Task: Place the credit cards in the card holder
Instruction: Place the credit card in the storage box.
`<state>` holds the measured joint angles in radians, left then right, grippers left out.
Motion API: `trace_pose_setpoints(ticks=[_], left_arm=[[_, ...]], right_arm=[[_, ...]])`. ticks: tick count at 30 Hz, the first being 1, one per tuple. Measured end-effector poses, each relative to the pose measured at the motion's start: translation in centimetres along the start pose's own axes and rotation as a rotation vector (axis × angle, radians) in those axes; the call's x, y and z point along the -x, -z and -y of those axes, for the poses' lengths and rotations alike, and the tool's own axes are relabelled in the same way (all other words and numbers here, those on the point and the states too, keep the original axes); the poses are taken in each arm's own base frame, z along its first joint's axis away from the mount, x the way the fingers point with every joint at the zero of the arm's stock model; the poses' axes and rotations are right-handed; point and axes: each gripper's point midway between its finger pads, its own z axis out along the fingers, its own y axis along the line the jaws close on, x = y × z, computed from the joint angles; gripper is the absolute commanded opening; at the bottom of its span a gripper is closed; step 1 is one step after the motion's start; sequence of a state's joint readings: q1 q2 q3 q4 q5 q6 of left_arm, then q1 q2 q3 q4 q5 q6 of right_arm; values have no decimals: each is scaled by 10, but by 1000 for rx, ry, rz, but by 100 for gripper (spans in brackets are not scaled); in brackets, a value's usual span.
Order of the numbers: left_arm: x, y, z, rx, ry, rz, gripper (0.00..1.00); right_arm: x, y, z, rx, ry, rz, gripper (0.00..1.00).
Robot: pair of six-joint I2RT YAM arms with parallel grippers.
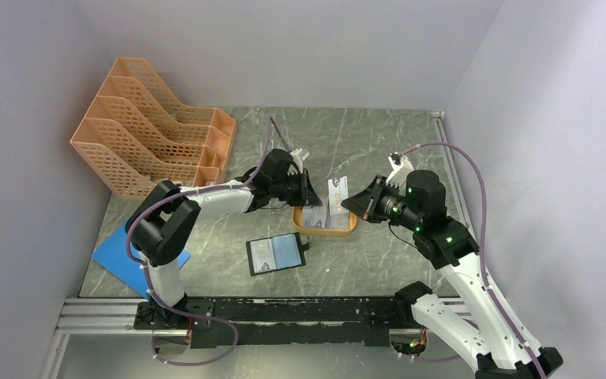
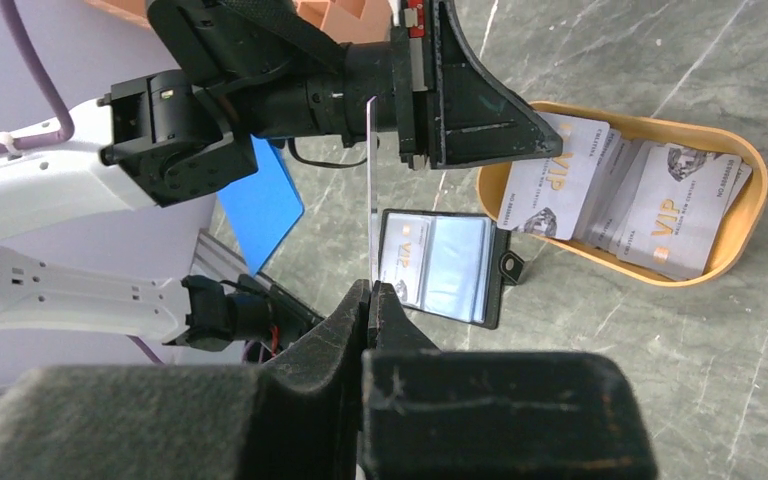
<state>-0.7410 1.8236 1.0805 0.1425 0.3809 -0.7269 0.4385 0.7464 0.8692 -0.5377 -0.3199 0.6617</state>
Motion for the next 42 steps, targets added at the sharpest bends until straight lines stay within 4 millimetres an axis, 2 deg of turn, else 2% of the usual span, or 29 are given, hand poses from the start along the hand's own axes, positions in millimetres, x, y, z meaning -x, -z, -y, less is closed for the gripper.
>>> trace_pose_setpoints(ticks=[4, 12, 19, 26, 27, 28, 31, 33, 37, 39, 42], left_arm=[[4, -5, -2, 3, 2, 3, 5], [2, -7, -19, 42, 22, -12, 6], [-1, -4, -31, 78, 8, -30, 31], [-9, 0, -42, 130, -3, -58, 47], [-9, 2, -44, 143, -3, -60, 58], [-9, 4, -44, 153, -5, -60, 62], [-1, 19, -39, 183, -21, -33, 64], [10, 36, -28, 195, -39, 8, 64], [36, 87, 8, 199, -108, 158, 63], [32, 111, 30, 187, -150, 218, 63], [-2, 131, 49, 173, -208, 226, 60]], right_arm=[[2, 2, -2, 5, -1, 12, 0], [2, 1, -1, 6, -1, 12, 0], [0, -1, 0, 0, -5, 4, 0], [0, -2, 1, -2, -6, 2, 0], [-1, -2, 2, -2, -7, 1, 0], [-2, -2, 2, -4, -7, -1, 0], [-4, -3, 3, -3, -8, -7, 0], [-7, -4, 4, 1, -10, -18, 0], [-22, -12, 10, 14, -23, -78, 0], [-34, -18, 16, 16, -34, -117, 0], [-59, -27, 28, 1, -52, -192, 0]])
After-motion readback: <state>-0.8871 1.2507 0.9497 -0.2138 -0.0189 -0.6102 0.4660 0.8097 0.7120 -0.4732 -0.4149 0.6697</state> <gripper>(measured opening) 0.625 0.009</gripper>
